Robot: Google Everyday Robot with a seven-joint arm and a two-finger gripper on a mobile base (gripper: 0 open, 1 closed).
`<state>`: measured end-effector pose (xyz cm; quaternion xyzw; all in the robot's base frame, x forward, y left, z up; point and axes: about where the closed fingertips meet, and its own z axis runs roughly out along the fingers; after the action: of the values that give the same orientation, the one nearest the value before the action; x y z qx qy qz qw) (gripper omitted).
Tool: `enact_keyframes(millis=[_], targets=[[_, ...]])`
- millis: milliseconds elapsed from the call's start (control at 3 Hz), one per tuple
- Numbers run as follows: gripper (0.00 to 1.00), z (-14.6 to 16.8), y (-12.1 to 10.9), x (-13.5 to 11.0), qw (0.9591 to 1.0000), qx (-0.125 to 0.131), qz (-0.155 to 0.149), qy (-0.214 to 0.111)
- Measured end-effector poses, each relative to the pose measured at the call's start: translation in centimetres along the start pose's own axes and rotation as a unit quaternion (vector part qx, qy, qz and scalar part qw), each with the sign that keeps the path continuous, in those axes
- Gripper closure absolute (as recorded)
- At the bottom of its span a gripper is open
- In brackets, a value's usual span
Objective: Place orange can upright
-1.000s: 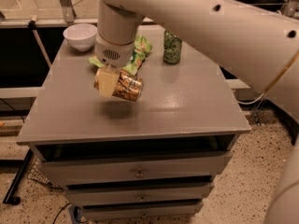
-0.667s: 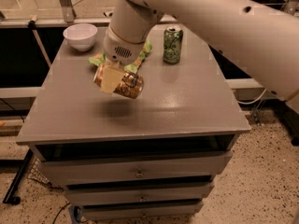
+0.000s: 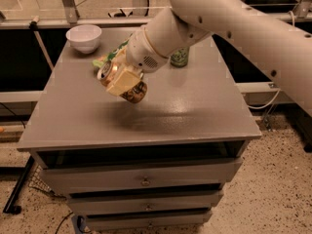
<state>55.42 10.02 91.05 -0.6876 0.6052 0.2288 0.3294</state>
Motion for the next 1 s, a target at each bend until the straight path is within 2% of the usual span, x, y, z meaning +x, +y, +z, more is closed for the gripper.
enact_keyframes(millis=[333,667,1000], targets=[[1.0,-1.1,-0.2,-0.5,0.9964,0.01,-0.015,-0.083],[1.0,-2.0,-0.3,-0.9,0.9889,0.013,-0.02,-0.147],[1.0,-2.3,-0.3,-0.8,0.9799,0.008,-0.006,-0.199]])
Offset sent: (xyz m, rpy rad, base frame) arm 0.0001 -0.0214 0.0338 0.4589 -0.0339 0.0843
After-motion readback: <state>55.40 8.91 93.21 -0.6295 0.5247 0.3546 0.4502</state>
